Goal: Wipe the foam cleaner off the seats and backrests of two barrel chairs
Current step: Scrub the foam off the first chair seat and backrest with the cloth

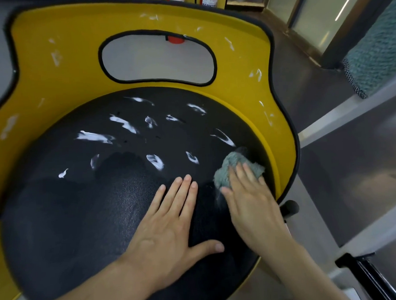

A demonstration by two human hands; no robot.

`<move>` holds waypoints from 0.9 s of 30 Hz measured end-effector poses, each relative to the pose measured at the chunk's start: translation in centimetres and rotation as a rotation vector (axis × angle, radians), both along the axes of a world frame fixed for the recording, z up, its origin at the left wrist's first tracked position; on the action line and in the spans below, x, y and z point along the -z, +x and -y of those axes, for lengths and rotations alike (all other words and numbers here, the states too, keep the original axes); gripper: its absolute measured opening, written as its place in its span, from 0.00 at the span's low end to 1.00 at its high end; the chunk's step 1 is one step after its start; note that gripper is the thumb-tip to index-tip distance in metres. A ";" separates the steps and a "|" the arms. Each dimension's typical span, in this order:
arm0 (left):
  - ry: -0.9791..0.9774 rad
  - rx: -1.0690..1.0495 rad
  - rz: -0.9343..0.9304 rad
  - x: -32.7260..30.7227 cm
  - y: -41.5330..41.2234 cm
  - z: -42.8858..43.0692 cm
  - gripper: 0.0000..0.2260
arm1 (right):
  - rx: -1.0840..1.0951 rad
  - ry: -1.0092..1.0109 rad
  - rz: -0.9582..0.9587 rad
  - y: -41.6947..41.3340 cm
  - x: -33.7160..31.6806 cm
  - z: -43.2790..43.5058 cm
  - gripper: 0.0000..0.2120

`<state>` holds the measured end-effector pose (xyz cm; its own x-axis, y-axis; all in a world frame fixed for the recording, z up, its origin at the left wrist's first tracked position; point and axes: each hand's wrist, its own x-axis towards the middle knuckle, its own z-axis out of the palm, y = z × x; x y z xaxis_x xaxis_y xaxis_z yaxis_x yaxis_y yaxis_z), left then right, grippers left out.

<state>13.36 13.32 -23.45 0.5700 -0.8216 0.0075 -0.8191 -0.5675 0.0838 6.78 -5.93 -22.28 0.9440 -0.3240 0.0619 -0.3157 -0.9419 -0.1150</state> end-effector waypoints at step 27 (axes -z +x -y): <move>-0.003 0.011 0.025 0.0 -0.5 -4.1 0.49 | -0.310 0.038 -0.068 -3.0 -0.1 -3.3 0.30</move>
